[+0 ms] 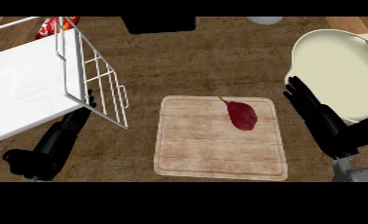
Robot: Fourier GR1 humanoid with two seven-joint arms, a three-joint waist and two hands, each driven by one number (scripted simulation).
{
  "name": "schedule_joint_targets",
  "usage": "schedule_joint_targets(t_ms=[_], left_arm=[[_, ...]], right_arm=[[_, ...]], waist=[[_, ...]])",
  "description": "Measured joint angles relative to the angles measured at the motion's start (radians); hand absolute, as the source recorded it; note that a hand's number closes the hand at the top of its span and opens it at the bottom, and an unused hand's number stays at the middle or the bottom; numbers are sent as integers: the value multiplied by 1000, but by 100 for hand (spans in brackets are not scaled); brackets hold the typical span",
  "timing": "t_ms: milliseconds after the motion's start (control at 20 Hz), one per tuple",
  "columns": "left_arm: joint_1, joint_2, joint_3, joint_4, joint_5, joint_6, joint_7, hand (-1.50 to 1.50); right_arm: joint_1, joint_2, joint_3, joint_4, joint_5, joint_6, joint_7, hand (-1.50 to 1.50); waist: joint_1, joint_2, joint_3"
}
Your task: Pick the pear from the cutting board and place it in the pot
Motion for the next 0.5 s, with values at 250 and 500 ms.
schedule_joint_targets(t_ms=[250, 500], left_arm=[[-42, -41, 28, -17, -23, 75, -6, 0], [-71, -135, 29, -13, -41, 162, -42, 0]], right_arm=[[-96, -1, -125, 16, -82, 120, -201, 150], [-152, -50, -223, 168, 52, 56, -375, -150]], waist=[[35, 1, -26], [57, 11, -37]])
